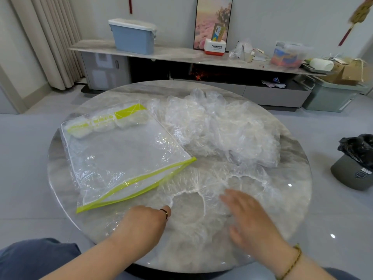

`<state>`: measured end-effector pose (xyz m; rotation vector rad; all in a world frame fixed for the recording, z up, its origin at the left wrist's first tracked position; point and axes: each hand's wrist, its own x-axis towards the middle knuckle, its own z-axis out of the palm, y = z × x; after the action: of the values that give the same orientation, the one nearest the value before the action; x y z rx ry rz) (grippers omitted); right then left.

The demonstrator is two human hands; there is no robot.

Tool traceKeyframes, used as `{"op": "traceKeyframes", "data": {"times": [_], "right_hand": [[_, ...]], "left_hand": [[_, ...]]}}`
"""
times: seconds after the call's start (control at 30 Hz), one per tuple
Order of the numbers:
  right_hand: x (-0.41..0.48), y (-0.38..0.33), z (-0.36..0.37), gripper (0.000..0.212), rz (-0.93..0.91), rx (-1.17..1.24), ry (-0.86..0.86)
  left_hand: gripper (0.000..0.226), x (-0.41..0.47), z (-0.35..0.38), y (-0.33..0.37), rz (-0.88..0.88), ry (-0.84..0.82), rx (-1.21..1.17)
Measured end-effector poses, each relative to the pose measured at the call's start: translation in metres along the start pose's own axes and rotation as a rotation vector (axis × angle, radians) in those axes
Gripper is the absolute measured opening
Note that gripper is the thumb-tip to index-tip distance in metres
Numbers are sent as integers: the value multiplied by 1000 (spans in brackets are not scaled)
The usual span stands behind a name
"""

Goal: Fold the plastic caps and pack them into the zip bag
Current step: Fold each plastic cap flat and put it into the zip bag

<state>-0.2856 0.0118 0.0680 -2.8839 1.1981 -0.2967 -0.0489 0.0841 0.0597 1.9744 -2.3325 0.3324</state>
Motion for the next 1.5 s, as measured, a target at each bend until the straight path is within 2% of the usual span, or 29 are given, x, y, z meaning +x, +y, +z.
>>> {"op": "traceKeyframes", "data": {"times": [0.07, 0.1, 0.17, 0.2, 0.23, 0.27, 0.33, 0.37, 0.43, 0.47, 0.5, 0.57, 0.63, 0.73, 0.8, 0.87, 0.97, 1.0, 1.03, 1.1, 1.13, 1.17, 1.2, 1.23, 1.3, 1.33, 1.37, 1.43, 1.5], "right_hand": [[-7, -18, 10, 62, -179, -7, -82], [-7, -24, 12, 65, -221, 5, -112], [-6, -27, 17, 66, -222, 32, -143], [-4, -26, 17, 61, -195, 42, -139], [-2, -25, 19, 52, -159, 103, -153], [-1, -23, 18, 40, -106, 219, -187], [5, -16, 19, 26, 34, 383, -204], [7, -14, 16, 29, 102, 463, -222], [11, -11, 11, 33, 279, 622, -226], [13, -10, 9, 32, 366, 691, -216], [15, -10, 7, 31, 426, 759, -206], [20, -11, 6, 30, 556, 903, -183], [25, -11, 9, 32, 670, 962, -142], [32, -12, 14, 38, 691, 772, -99], [35, -17, 15, 33, 701, 752, -120], [37, -22, 19, 18, 676, 728, -149], [39, -26, 25, 12, 584, 533, -180], [39, -27, 28, 13, 549, 482, -176], [40, -28, 29, 15, 530, 449, -180], [40, -31, 28, 26, 504, 396, -190], [40, -31, 28, 32, 484, 366, -193], [40, -33, 28, 40, 471, 330, -207], [40, -36, 25, 48, 469, 287, -201], [39, -38, 24, 60, 458, 216, -145], [38, -40, 30, 92, 372, 31, 37], [38, -40, 36, 98, 312, -45, 137], [38, -42, 40, 90, 258, -61, 175], [38, -45, 46, 56, 117, -61, 173], [39, -50, 49, 46, 78, -47, 73]], "left_hand": [[11, 2, 5, -2, -3, -10, -59], [13, 3, 1, -2, -23, -64, -127], [46, 1, -4, 1, -55, -156, -267], [64, 0, -2, 2, -66, -75, -364], [76, -3, 3, 1, -83, -53, -483], [77, -4, 5, 1, -106, -91, -613], [56, -3, 4, 1, -137, -111, -855], [50, -3, 4, -1, -145, -115, -920], [74, -3, 2, -8, -122, -176, -960], [88, -3, 0, -11, -121, -234, -902], [93, -2, -1, -12, -89, -285, -798], [74, 0, 2, -16, -64, -343, -707], [43, 3, 4, -15, -139, -332, -800], [8, 8, 9, -13, -376, -281, -1063], [14, 10, 13, -14, -451, -248, -1029], [5, 11, 9, -15, -489, -233, -844], [30, 13, 3, -15, -525, -266, -510], [33, 13, -1, -14, -511, -207, -421], [34, 14, -1, -14, -452, -75, -359], [36, 12, 1, -8, -265, 289, -292], [35, 12, 3, -2, -156, 401, -289], [31, 12, 6, 6, -43, 422, -274], [32, 12, 13, 12, 49, 385, -233], [44, 12, 17, 19, 93, 278, -199], [68, 15, 28, 24, 80, 23, -157], [72, 17, 34, 22, 65, -46, -150], [74, 19, 37, 20, 55, -115, -144], [77, 19, 42, 15, 41, -213, -143], [77, 20, 45, 10, 4, -255, -168]]}}
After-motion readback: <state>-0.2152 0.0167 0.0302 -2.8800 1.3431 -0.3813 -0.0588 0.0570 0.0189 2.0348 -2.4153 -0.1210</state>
